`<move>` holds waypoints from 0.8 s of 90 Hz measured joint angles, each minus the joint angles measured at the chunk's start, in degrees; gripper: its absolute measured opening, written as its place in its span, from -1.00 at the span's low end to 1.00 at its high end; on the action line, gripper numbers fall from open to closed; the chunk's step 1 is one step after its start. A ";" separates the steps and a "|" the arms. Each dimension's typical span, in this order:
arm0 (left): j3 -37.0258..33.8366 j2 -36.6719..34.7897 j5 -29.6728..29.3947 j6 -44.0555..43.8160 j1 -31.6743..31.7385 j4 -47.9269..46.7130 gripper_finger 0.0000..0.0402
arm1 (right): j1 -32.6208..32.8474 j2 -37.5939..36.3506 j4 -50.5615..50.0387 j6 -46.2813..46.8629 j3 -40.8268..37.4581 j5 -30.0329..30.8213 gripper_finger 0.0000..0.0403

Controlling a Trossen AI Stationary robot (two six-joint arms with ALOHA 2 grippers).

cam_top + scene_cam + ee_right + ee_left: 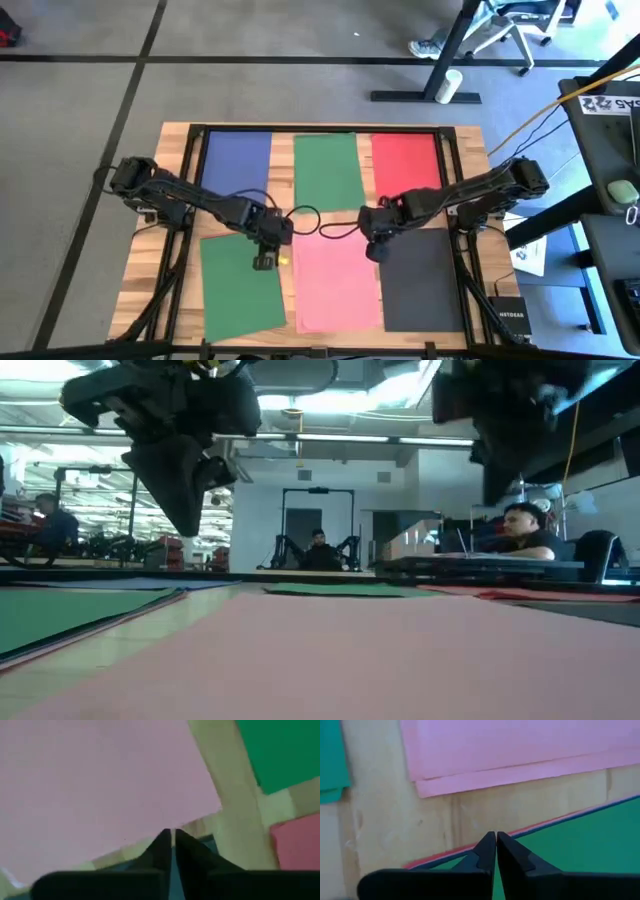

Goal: Organize paper
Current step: Stack the pink paper on top of the other pink paper

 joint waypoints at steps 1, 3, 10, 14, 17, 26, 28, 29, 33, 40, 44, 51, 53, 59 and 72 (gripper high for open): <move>0.01 0.08 0.00 -0.01 -0.09 0.11 -1.00 | 0.00 -0.01 0.38 0.00 -0.41 -0.32 -0.93; 0.01 0.37 0.01 -0.10 -0.31 0.16 -1.00 | 0.02 0.01 1.21 0.01 -1.25 -0.89 -0.93; 0.01 1.66 0.00 -0.22 -1.07 1.02 -1.00 | 0.82 0.01 4.26 0.15 -3.79 -2.02 -0.97; 0.01 2.62 0.02 -0.69 -1.47 1.46 -1.00 | 1.52 0.01 6.01 0.19 -4.84 -2.25 -0.99; -0.01 3.25 0.00 -1.15 -1.77 1.65 -1.00 | 2.19 0.01 7.18 0.41 -5.55 -2.39 -0.99; -0.01 5.34 0.02 -2.84 -2.74 3.42 -1.00 | 4.10 0.22 9.88 1.87 -6.71 -3.01 -0.99; -0.01 5.72 0.02 -3.09 -2.95 3.63 -1.00 | 4.55 0.53 10.37 2.11 -6.72 -3.08 -0.99; -0.02 5.88 0.02 -3.20 -3.03 3.79 -1.00 | 4.78 0.70 10.56 2.25 -6.72 -3.08 -1.00; -0.03 6.74 0.02 -3.78 -3.38 4.68 -1.00 | 5.73 1.37 10.72 2.88 -6.73 -3.08 -1.00; -0.03 7.93 0.03 -4.51 -3.70 6.00 -1.00 | 7.13 3.56 11.31 3.37 -6.75 -3.10 -1.00; -0.03 8.57 0.04 -4.96 -3.70 6.74 -1.00 | 7.90 5.14 11.79 3.78 -6.74 -3.11 -1.00; -0.03 9.66 0.00 -5.69 -3.68 7.44 -1.00 | 8.77 7.75 12.61 4.76 -6.79 -3.08 -1.00; -0.03 9.91 0.00 -5.76 -3.68 7.56 -1.00 | 8.97 8.43 13.06 4.95 -6.79 -3.08 -1.00; -0.03 10.37 0.00 -5.91 -3.62 8.43 -1.00 | 9.16 10.14 13.69 6.30 -6.79 -3.13 -1.00; -0.03 11.20 0.02 -7.60 -3.66 8.39 -1.00 | 9.58 11.42 13.87 8.71 -6.79 -3.42 -1.00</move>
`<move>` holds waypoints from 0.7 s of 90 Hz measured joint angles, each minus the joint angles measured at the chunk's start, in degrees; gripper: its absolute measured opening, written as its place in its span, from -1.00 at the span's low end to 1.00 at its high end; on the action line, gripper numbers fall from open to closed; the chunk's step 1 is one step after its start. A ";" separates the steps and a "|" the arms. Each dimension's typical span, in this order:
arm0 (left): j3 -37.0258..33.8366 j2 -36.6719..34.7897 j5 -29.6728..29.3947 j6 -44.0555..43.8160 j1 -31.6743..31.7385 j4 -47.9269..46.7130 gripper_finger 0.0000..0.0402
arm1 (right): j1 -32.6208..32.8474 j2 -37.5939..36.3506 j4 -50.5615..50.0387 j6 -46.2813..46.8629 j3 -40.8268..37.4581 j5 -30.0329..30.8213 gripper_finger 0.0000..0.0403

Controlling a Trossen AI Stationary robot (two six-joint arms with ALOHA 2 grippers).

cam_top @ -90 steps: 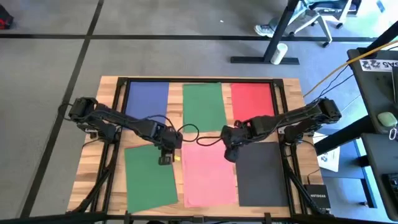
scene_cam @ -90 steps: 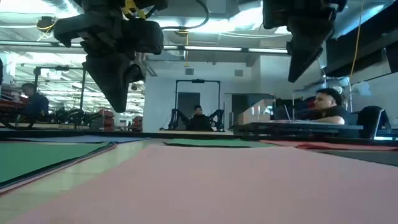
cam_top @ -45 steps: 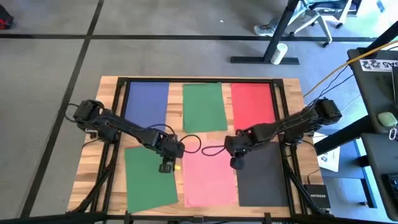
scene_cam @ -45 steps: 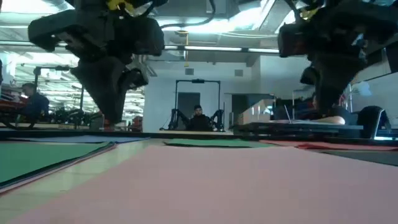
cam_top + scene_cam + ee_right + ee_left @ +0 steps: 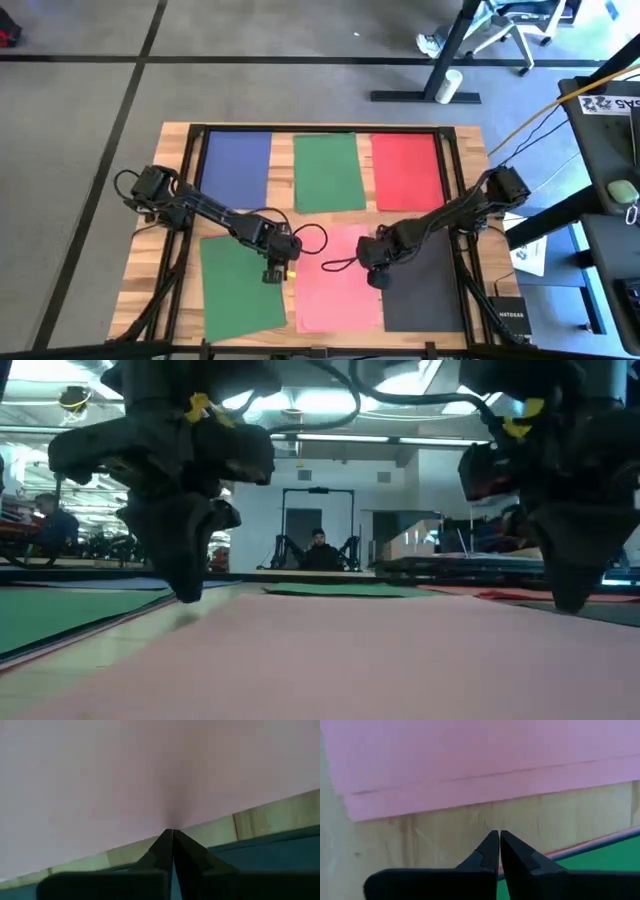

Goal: Organize paper
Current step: Stack the pink paper on top of the other pink paper

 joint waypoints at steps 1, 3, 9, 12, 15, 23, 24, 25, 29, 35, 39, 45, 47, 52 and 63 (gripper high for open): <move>0.00 0.04 -0.01 -0.12 -0.01 0.00 -1.00 | 0.08 0.00 -0.11 0.21 0.00 0.01 -1.00; 0.00 0.08 0.00 -0.35 -0.02 0.00 -1.00 | 0.12 0.00 -0.25 0.49 0.00 -0.01 -1.00; 0.00 0.08 -0.02 -1.15 -0.30 0.04 -1.00 | 0.18 -0.02 -0.07 1.36 0.01 -0.04 -1.00; 0.00 0.08 -0.02 -1.27 -0.32 0.11 -1.00 | 0.21 -0.02 -0.35 1.82 0.00 -0.35 -1.00; 0.00 0.08 -0.04 -1.43 -0.36 0.17 -1.00 | 0.21 -0.02 -0.56 2.09 0.00 -0.70 -1.00; 0.00 0.08 -0.02 -1.93 -0.78 0.31 -1.00 | 0.90 -0.02 -0.49 2.24 0.00 -1.36 -1.00; 0.00 0.08 -0.02 -1.97 -0.85 0.30 -1.00 | 0.94 -0.02 -0.51 2.24 0.00 -1.34 -1.00; 0.00 0.08 -0.02 -2.03 -0.91 0.28 -1.00 | 0.97 -0.02 -0.51 2.26 0.00 -1.34 -1.00; 0.00 0.08 -0.02 -2.13 -1.07 0.31 -1.00 | 1.19 -0.02 -0.49 2.38 0.00 -1.34 -1.00; 0.00 0.08 0.04 -2.36 -1.11 0.54 -1.00 | 1.40 -0.02 -0.49 2.79 0.00 -1.37 -1.00; -0.02 0.08 0.05 -2.67 -1.09 0.98 -1.00 | 1.41 -0.02 -0.49 2.81 0.00 -1.37 -1.00; -0.02 0.08 0.00 -2.68 -1.07 1.74 -1.00 | 1.29 -0.02 -0.33 2.80 0.00 -1.13 -1.00; -0.02 0.08 0.00 -2.68 -1.05 1.81 -1.00 | 1.28 -0.02 -0.25 2.79 0.02 -1.01 -1.00; -0.02 0.08 -0.02 -2.70 -1.05 2.06 -1.00 | 1.28 -0.02 -0.27 2.79 0.00 -0.95 -1.00; -0.02 0.08 0.22 -2.86 -1.11 2.87 -1.00 | 1.28 -0.02 -0.25 2.57 0.00 -0.95 -1.00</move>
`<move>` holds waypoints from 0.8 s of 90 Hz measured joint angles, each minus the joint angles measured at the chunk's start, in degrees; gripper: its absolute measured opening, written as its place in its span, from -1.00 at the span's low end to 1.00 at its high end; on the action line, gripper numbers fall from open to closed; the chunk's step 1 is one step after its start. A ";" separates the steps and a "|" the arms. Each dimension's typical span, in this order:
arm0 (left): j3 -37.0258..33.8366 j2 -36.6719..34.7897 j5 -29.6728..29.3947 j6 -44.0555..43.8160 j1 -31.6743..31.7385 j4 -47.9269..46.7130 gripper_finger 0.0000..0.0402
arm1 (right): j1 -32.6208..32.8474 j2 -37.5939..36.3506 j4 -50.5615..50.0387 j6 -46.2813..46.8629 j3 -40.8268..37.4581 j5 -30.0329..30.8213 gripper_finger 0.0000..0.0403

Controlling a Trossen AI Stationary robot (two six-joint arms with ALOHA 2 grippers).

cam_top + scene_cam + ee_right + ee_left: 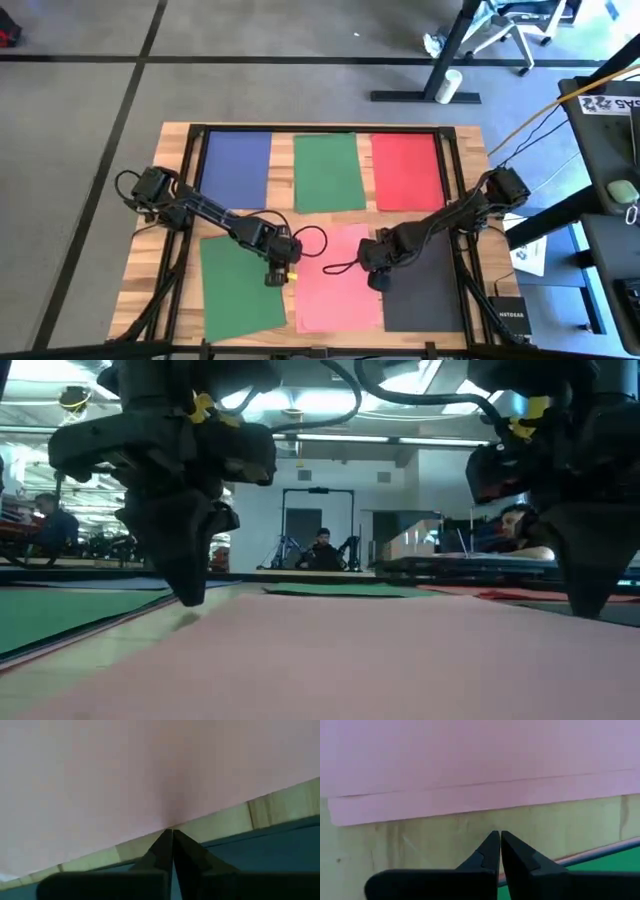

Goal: Organize paper
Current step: Stack the pink paper on top of the other pink paper

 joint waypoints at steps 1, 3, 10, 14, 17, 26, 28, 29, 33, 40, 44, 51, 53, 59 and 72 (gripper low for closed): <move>0.00 0.00 0.06 -0.07 0.00 0.01 -1.00 | 0.00 0.00 0.01 0.01 0.00 0.00 -1.00; 0.00 0.00 0.09 -0.09 0.00 0.01 -1.00 | 0.00 0.00 0.06 0.02 0.00 0.00 -1.00; 0.00 0.00 0.11 -0.18 -0.01 -0.03 -1.00 | 0.00 0.00 0.19 0.00 0.00 0.00 -1.00; 0.00 0.00 0.11 -0.40 -0.07 -0.03 -1.00 | 0.00 0.00 0.19 0.00 0.00 0.00 -1.00; 0.00 0.00 0.11 -0.59 -0.09 -0.03 -1.00 | -0.01 0.00 0.19 0.00 0.00 0.00 -1.00; 0.00 0.00 0.14 -1.35 -0.25 -0.05 -1.00 | -0.02 -0.02 0.38 0.44 -0.78 0.01 -1.00; 0.00 0.00 0.15 -1.35 -0.29 -0.05 -1.00 | -0.02 -0.04 0.60 0.69 -1.02 0.00 -1.00; 0.00 0.00 0.13 -1.35 -0.33 -0.05 -1.00 | -0.02 -0.07 0.78 0.73 -1.12 -0.03 -1.00; 0.00 0.00 0.16 -1.33 -0.33 -0.07 -1.00 | -0.02 -0.20 1.70 0.83 -1.71 -0.16 -1.00; 0.00 0.00 0.18 -1.33 -0.35 -0.26 -1.00 | -0.07 -0.34 3.17 1.07 -2.50 -0.64 -1.00; 0.00 0.00 0.18 -1.35 -0.33 -0.33 -1.00 | -0.07 -0.37 3.50 1.13 -2.65 -0.72 -1.00; 0.00 0.00 0.18 -1.35 -0.33 -0.31 -1.00 | -0.07 -0.33 3.99 1.13 -2.70 -0.85 -1.00; 0.00 0.00 0.18 -1.35 -0.33 -0.29 -1.00 | -0.07 -0.33 4.22 1.15 -2.73 -0.93 -1.00; -0.01 0.00 0.18 -1.35 -0.33 -0.29 -1.00 | -0.07 -0.28 4.83 1.10 -2.79 -1.01 -1.00; -0.01 0.00 0.18 -1.56 -0.33 0.17 -1.00 | -0.07 -0.17 5.91 0.92 -2.84 -0.98 -1.00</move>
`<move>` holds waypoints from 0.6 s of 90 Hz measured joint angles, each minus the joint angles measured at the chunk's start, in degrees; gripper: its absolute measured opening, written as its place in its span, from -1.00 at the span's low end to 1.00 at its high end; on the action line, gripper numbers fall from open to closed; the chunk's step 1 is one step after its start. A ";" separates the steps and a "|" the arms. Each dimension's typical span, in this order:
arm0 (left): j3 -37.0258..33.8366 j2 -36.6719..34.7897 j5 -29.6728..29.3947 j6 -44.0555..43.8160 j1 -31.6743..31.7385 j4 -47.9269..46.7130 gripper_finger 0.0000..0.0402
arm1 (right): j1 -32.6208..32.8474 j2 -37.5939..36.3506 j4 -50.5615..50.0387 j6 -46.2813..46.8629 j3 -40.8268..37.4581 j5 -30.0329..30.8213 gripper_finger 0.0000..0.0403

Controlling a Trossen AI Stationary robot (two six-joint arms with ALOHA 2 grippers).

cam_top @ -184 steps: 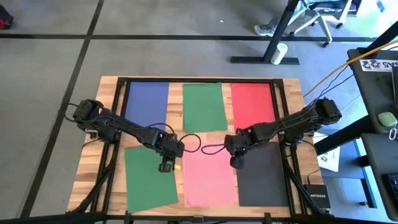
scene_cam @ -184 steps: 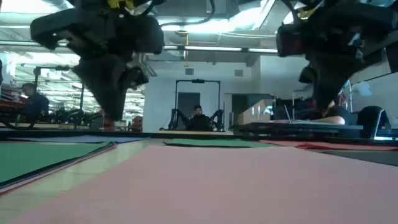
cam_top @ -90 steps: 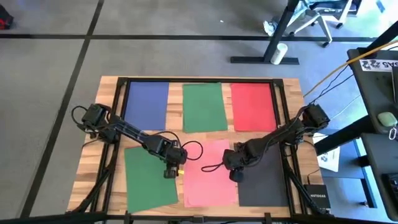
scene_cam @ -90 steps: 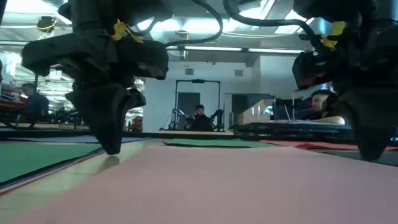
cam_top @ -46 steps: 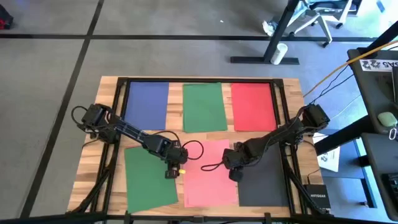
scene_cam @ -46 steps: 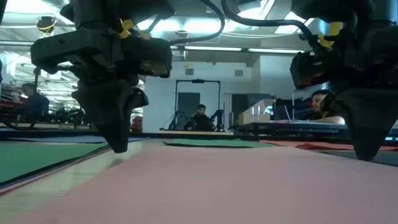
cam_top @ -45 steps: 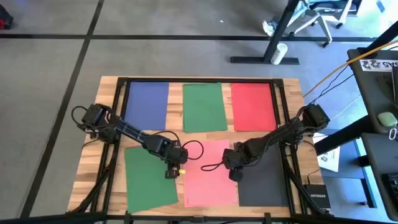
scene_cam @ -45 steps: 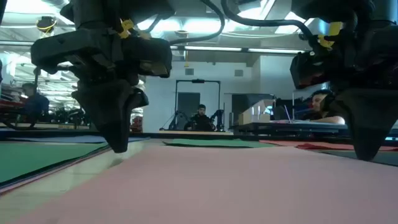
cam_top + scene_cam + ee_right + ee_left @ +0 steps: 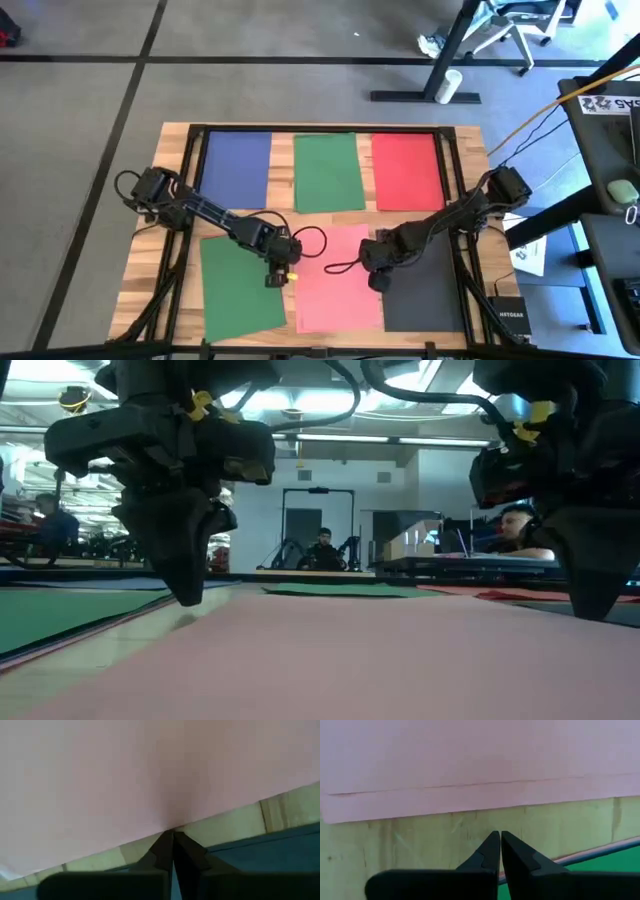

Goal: Organize paper
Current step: Stack the pink paper on top of the other pink paper

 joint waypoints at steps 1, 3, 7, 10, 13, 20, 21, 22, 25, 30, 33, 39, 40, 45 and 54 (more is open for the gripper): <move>0.00 0.00 0.00 -0.02 0.00 0.04 -1.00 | 0.00 0.00 0.06 0.00 0.00 0.00 -1.00; -0.01 0.00 0.00 -0.05 0.00 0.11 -1.00 | 0.00 0.02 0.15 0.00 0.00 0.00 -1.00; -0.01 0.00 0.00 -0.06 0.00 0.24 -1.00 | 0.00 0.02 0.42 -0.02 0.00 0.00 -1.00; -0.01 0.00 0.00 -0.03 0.00 0.50 -1.00 | 0.00 0.04 0.66 -0.02 0.00 0.01 -1.00; -0.01 0.00 0.00 -0.02 0.00 0.81 -1.00 | 0.00 0.06 1.00 -0.04 -0.04 0.02 -1.00; -0.01 0.00 0.00 -0.03 0.00 1.53 -1.00 | 0.00 0.11 1.75 -0.11 -0.04 0.29 -1.00; -0.01 0.00 0.00 -0.02 0.00 1.55 -1.00 | 0.00 0.11 1.82 -0.13 -0.04 0.37 -1.00; -0.01 0.00 0.00 -0.02 0.00 1.55 -1.00 | 0.00 0.11 1.90 -0.15 -0.04 0.42 -1.00; -0.01 0.00 0.00 -0.03 0.00 1.51 -1.00 | 0.00 0.13 2.11 -0.23 -0.04 0.52 -1.00; -0.01 0.00 0.00 -0.02 0.00 1.51 -1.00 | 0.00 0.13 2.32 -0.27 -0.04 0.61 -1.00; -0.01 0.00 0.00 -0.01 0.02 1.51 -1.00 | 0.00 0.13 2.42 -0.29 -0.04 0.62 -1.00; -0.01 0.00 0.00 -0.01 0.02 1.55 -1.00 | 0.00 0.15 2.78 -0.51 -0.04 0.79 -1.00; -0.01 0.00 0.00 -0.01 0.02 1.55 -1.00 | 0.00 0.15 2.87 -0.54 -0.04 0.80 -1.00; -0.01 0.00 0.00 -0.01 0.08 1.55 -1.00 | 0.00 0.20 3.30 -0.76 -0.04 0.87 -1.00; -0.01 0.23 0.00 0.16 0.17 1.67 -1.00 | 0.00 0.20 3.48 -1.31 -0.04 0.95 -1.00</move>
